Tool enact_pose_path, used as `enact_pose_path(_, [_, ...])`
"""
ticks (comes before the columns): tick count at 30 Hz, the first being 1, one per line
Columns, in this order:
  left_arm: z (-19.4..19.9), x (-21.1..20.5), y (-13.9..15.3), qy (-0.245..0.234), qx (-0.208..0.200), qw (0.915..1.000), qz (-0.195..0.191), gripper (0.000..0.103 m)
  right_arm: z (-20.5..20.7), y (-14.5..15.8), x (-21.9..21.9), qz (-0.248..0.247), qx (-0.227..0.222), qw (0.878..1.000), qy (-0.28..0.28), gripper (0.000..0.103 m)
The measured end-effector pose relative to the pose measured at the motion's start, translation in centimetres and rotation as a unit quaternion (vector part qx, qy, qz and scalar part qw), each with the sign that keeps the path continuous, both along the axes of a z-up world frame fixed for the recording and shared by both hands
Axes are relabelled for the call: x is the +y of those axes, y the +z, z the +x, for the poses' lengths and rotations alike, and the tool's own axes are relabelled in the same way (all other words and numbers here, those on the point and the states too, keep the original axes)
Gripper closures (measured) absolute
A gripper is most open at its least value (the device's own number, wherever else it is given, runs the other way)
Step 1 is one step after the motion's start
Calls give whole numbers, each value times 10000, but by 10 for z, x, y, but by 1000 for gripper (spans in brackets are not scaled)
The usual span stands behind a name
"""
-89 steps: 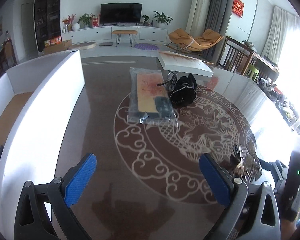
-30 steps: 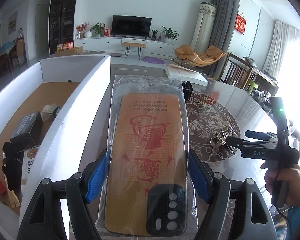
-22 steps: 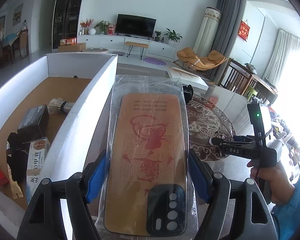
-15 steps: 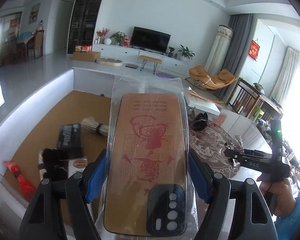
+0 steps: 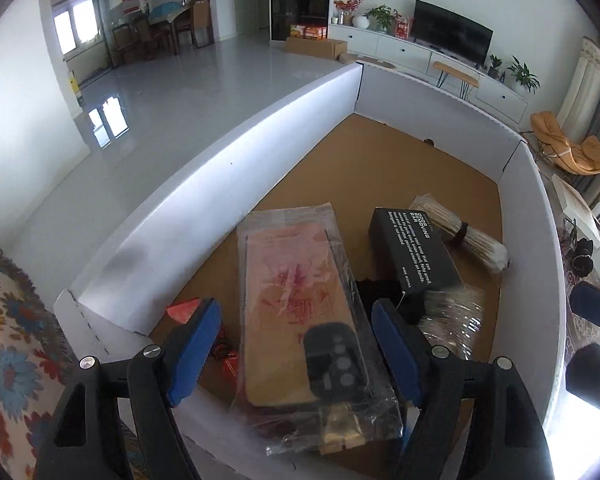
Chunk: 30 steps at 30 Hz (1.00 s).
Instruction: Organize objects
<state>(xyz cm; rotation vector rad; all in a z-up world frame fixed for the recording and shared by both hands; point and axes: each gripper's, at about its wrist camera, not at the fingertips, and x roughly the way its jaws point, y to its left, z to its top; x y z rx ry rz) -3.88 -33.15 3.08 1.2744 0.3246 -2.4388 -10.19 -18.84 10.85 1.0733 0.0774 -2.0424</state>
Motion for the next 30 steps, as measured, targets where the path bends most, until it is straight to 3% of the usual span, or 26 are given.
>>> enact_pose_path(1, [7,4,2,28,145,9999,24,26,4,3,7,-93,143,9998,-61,34])
enact_pose_path(5, [31,49,23,-155,876,9959,143,26,22,13,65,-174,1137,9904,-762,6])
enact_pose_path(9, [46,141,59,-1065,1607,9802,442,24,28,-7,155,221,1703,9696,-1743,2])
enact_pose_path(10, [50,166,65,-1327,1742,9740,586,20,30,-19,179,464,1704,9633,-2020,2])
enact_pose_path(11, [53,193,66,-1657,1846,9657,769,7,31,-33,204,723,1640,9569,-2285,2])
enact_pose_path(12, [56,220,64,-2026,1902,9559,946,0,32,-48,230,996,1520,9500,-2538,2])
enact_pose_path(14, [56,275,51,-2780,1704,9390,1094,0,33,-77,280,1530,1197,9340,-2997,2])
enact_pose_path(16, [53,319,32,-3348,1370,9279,898,0,36,-95,329,1827,859,9180,-3414,2])
enact_pose_path(19, [47,354,0,-3577,1029,9271,449,0,47,-109,381,1909,485,9018,-3847,2])
enact_pose_path(22, [36,360,-21,-3520,790,9325,157,0,50,-118,403,1807,289,8956,-4056,2])
enact_pose_path(27, [18,350,-43,-3214,630,9448,4,0,45,-129,395,1662,101,8996,-4037,2])
enact_pose_path(30, [8,341,-51,-3024,575,9514,-93,0,42,-130,380,1850,265,9043,-3838,2])
